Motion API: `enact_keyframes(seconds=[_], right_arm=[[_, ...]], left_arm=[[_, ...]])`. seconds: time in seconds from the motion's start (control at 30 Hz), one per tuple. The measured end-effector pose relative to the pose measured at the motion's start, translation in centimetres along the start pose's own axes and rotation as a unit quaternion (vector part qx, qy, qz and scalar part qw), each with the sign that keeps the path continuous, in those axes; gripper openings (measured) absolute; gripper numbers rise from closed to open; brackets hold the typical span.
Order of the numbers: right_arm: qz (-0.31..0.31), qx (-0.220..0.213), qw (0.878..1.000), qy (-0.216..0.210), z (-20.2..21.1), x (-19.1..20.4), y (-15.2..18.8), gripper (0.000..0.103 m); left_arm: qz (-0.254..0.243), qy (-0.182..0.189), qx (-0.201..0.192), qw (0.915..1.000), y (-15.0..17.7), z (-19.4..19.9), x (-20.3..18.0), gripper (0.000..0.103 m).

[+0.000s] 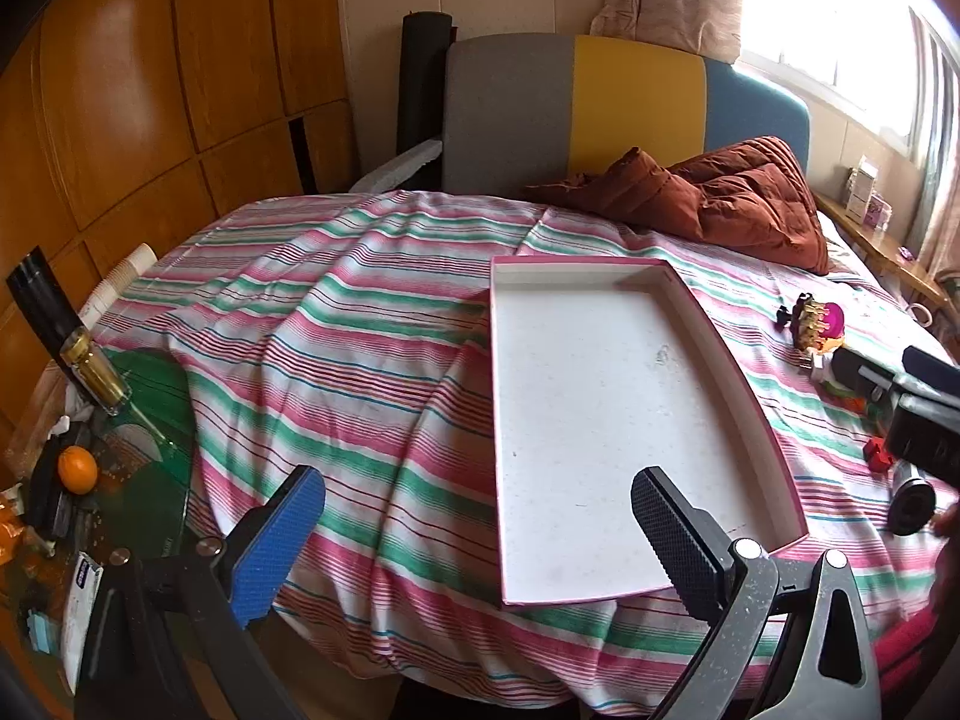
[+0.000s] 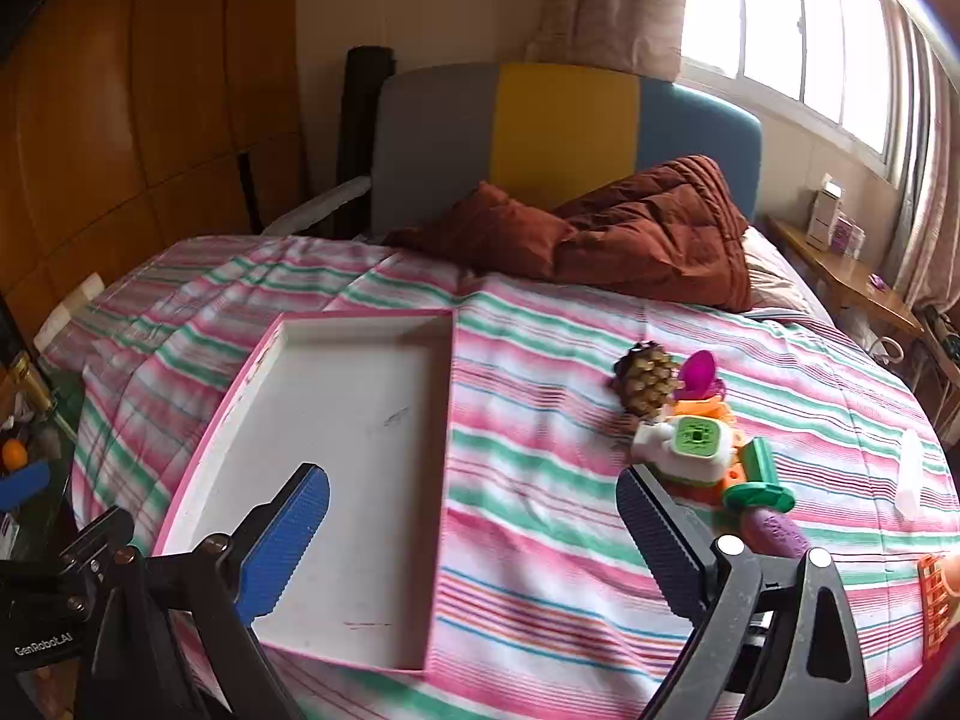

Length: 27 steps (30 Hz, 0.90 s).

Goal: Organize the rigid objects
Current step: 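Reach the left gripper to the clear-topped black cylinder and grasp it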

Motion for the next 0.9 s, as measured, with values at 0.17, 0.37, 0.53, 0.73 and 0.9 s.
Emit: enact_keyframes(seconds=[0.17,0.37,0.53,0.73,0.9], right_arm=[[-0.046,0.003,0.999,0.015,0.2,-4.9,-0.6,0.098],[-0.114,-0.003,0.992,0.059,1.3,-13.4,-0.8,0.098],[-0.211,-0.003,0.973,0.09,2.3,-21.1,1.0,0.098],[-0.336,-0.006,0.938,0.083,2.9,-26.8,4.4,0.099],[-0.383,-0.033,0.923,0.032,3.4,-26.9,4.1,0.099]], left_arm=[[-0.006,0.015,0.004,0.9999,-0.1,-0.2,-1.0,0.103],[-0.02,0.047,0.016,0.9986,-0.2,-0.6,-3.3,0.103],[-0.036,0.093,0.037,0.9943,-0.2,-1.1,-6.4,0.102],[-0.093,0.156,0.044,0.9824,-0.2,-1.1,-12.3,0.102],[-0.143,0.215,0.06,0.9642,0.3,-1.3,-18.5,0.1]])
Point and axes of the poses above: each gripper's, at about its wrist camera, not at the fingertips, and z roughly against the way its jaws point, x to its left, y to its underside, the point moved 9 cm from there along -z, roughly the way its jaws point, and after that the axes turned 8 degrees about -x, right-handed, at the moved point
